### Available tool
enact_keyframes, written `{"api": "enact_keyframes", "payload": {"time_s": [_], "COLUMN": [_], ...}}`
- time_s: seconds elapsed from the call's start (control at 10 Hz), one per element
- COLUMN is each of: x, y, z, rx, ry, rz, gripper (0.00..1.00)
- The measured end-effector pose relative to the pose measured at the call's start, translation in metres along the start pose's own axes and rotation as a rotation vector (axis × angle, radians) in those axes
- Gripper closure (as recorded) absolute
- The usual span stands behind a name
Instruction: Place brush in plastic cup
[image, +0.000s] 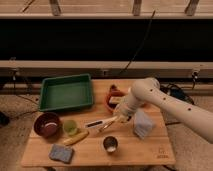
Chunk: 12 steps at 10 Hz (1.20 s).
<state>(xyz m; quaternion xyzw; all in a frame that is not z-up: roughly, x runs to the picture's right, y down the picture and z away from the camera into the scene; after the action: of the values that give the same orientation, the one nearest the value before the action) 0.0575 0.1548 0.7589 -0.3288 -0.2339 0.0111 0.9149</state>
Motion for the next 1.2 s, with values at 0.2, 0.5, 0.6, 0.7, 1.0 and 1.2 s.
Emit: {"api": "enact_keyframes", "payload": {"time_s": [0.2, 0.5, 0.6, 0.7, 1.0, 1.2], "x": [-0.034, -0.089, -0.102, -0.116, -0.154, -0.178], "y": [-0.005, -0.008, -0.007, -0.006, 0.000, 0.004], "z": [0.001, 0.007, 0.009, 0.012, 0.030, 0.048], "rx": [-0.022, -0.070, -0.085, -0.102, -0.163, -0.212], "ry": [-0.035, -0.083, -0.095, -0.109, -0.137, -0.148], "rz": [-0.047, -0.124, -0.142, -0.160, -0.217, -0.261], "gripper": [1.00, 1.00, 1.00, 1.00, 1.00, 1.00]}}
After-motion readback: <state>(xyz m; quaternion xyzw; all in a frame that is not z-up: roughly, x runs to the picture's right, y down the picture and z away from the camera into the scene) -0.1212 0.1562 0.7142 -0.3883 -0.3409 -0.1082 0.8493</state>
